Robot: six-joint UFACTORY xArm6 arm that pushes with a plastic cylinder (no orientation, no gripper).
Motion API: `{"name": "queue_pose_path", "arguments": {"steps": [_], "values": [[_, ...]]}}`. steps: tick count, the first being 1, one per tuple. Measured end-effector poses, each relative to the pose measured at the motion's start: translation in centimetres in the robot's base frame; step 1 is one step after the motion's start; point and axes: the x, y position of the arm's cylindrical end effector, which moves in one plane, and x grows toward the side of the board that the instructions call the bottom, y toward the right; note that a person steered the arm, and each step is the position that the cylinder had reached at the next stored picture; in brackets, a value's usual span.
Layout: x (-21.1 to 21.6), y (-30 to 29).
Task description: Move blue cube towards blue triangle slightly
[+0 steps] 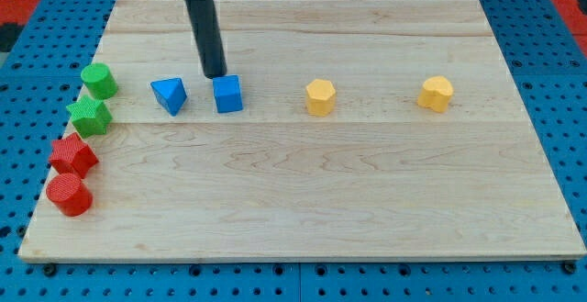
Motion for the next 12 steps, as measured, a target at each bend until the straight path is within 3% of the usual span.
{"name": "queue_pose_path", "arguments": {"steps": [1, 7, 10, 11, 12], "values": [[1.7, 0.9], [-0.5, 1.8], [10.0, 4.7], [11.9, 0.7], [11.3, 0.5]]}}
